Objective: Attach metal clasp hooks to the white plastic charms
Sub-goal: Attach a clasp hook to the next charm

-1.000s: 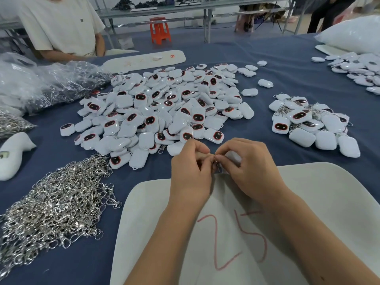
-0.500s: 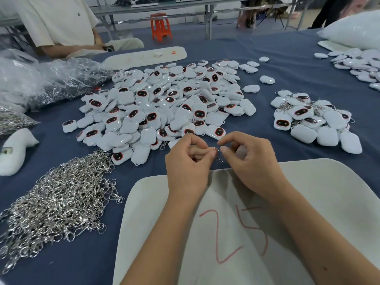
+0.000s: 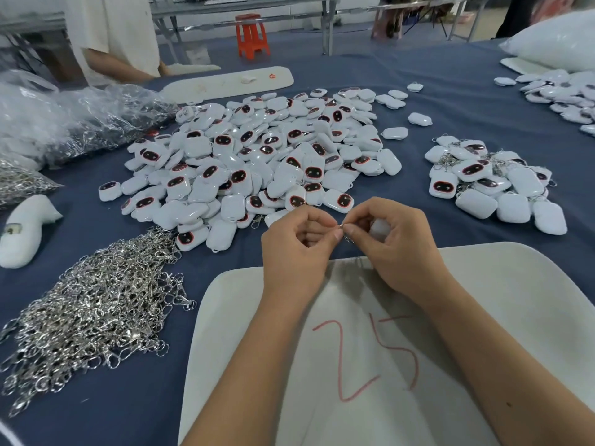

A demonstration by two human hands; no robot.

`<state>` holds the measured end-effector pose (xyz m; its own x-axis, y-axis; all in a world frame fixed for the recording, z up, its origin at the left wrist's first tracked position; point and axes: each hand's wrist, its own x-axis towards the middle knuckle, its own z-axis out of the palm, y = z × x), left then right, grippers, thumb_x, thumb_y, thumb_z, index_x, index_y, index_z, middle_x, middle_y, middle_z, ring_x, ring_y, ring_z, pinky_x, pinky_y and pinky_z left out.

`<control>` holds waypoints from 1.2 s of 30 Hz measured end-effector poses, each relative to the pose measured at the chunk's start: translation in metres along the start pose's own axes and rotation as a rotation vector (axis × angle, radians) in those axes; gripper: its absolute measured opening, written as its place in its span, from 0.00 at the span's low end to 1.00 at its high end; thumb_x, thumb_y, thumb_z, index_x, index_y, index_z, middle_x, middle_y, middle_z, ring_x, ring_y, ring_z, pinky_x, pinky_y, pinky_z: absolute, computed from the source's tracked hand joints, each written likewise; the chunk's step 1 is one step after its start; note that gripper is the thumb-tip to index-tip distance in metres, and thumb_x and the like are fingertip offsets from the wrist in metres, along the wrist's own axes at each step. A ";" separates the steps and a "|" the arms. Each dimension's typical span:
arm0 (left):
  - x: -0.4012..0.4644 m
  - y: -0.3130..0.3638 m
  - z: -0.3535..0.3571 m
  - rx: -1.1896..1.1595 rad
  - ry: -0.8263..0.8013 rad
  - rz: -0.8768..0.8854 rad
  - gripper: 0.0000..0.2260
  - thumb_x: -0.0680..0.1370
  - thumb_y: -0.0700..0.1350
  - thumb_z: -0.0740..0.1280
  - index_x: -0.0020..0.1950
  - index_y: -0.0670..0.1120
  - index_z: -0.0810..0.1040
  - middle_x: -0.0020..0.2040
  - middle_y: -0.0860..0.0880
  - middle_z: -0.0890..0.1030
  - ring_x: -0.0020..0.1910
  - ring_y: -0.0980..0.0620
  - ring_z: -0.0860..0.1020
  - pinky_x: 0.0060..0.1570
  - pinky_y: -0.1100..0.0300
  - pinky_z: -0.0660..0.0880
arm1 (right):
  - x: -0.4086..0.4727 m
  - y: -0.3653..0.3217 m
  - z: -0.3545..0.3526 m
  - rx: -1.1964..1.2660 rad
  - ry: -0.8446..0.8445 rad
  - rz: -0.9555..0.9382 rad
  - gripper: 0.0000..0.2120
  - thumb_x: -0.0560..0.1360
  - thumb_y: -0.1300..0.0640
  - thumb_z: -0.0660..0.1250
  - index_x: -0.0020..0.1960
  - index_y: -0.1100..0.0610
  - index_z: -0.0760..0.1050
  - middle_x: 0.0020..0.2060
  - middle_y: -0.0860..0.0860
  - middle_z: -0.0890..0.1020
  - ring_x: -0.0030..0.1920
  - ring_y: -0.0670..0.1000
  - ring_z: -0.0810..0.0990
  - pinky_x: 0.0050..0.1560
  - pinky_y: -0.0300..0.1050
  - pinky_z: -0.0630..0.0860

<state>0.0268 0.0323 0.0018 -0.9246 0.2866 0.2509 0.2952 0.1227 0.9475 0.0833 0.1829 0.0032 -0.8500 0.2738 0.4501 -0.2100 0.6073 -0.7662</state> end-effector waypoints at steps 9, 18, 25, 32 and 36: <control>0.004 -0.002 -0.006 0.050 -0.118 0.067 0.05 0.76 0.36 0.73 0.43 0.45 0.85 0.39 0.52 0.83 0.42 0.46 0.79 0.48 0.42 0.79 | 0.003 0.004 -0.002 -0.027 -0.019 -0.104 0.06 0.75 0.67 0.74 0.46 0.58 0.83 0.40 0.51 0.82 0.43 0.52 0.80 0.48 0.55 0.77; 0.004 -0.007 -0.005 -0.027 -0.185 0.043 0.06 0.79 0.34 0.68 0.45 0.41 0.81 0.38 0.41 0.81 0.36 0.51 0.78 0.38 0.55 0.79 | 0.003 0.008 -0.001 0.078 -0.071 -0.029 0.07 0.76 0.67 0.74 0.46 0.56 0.82 0.40 0.47 0.84 0.42 0.48 0.81 0.50 0.44 0.77; 0.004 -0.008 -0.004 -0.088 -0.216 0.025 0.07 0.82 0.34 0.65 0.46 0.42 0.80 0.37 0.51 0.80 0.36 0.54 0.78 0.42 0.54 0.80 | 0.002 0.006 -0.001 0.145 -0.074 -0.001 0.06 0.76 0.68 0.73 0.46 0.59 0.82 0.38 0.42 0.83 0.40 0.42 0.79 0.48 0.34 0.73; 0.002 -0.005 -0.004 -0.067 -0.215 0.024 0.09 0.82 0.35 0.65 0.45 0.45 0.80 0.37 0.54 0.80 0.36 0.55 0.78 0.43 0.57 0.80 | 0.001 0.003 -0.003 0.146 -0.074 0.007 0.06 0.77 0.69 0.73 0.46 0.59 0.83 0.38 0.44 0.83 0.40 0.42 0.78 0.48 0.34 0.73; 0.000 -0.003 -0.003 0.012 -0.200 0.073 0.09 0.82 0.36 0.64 0.45 0.45 0.79 0.36 0.54 0.80 0.36 0.56 0.78 0.41 0.60 0.78 | 0.001 0.002 -0.003 0.113 -0.065 -0.027 0.06 0.76 0.69 0.73 0.46 0.59 0.83 0.40 0.49 0.84 0.42 0.46 0.81 0.50 0.38 0.76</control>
<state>0.0249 0.0296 -0.0005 -0.8348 0.4781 0.2732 0.3634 0.1056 0.9256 0.0835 0.1865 0.0039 -0.8722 0.2071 0.4432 -0.2831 0.5251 -0.8026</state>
